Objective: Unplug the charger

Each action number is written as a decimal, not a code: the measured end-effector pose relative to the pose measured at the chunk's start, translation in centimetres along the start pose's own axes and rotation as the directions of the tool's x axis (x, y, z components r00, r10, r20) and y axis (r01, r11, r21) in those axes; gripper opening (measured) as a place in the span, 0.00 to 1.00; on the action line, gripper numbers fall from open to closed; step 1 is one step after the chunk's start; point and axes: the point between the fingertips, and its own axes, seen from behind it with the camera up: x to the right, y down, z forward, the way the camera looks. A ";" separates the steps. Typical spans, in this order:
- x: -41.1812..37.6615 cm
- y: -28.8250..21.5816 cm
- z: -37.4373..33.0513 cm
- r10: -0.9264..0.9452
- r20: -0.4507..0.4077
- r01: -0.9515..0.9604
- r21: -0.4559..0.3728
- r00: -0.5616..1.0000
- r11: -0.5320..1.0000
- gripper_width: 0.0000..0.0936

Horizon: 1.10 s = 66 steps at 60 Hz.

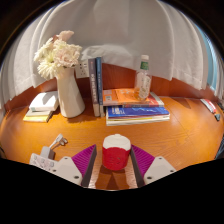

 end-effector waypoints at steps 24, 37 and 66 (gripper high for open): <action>-1.8 -8.6 -13.6 0.002 -0.034 0.005 0.195 0.999 0.981 0.73; -3.4 -6.0 -21.7 -0.018 -0.069 0.032 0.205 0.997 0.978 0.73; -8.6 1.4 -29.5 -0.035 -0.045 0.042 0.174 0.998 0.984 0.74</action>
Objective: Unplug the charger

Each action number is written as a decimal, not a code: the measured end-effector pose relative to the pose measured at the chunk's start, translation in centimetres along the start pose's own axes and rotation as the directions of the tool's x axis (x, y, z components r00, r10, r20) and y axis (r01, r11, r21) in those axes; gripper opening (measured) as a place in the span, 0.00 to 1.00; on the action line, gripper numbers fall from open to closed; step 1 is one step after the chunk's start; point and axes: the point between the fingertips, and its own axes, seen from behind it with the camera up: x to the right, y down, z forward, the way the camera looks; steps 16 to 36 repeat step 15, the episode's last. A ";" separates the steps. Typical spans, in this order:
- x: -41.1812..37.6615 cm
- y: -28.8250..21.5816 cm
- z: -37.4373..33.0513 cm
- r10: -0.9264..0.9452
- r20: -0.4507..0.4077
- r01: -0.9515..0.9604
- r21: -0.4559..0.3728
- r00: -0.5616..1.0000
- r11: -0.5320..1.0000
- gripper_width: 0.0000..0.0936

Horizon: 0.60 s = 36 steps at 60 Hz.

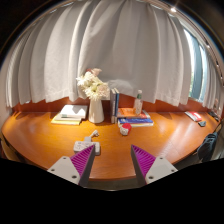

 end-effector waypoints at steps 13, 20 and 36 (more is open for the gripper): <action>-1.5 0.8 -1.0 0.010 0.014 -0.010 -0.005 1.000 1.000 0.74; -1.6 0.9 -1.0 0.010 0.014 -0.010 -0.005 1.000 1.000 0.74; -1.6 0.9 -1.0 0.010 0.014 -0.010 -0.005 1.000 1.000 0.74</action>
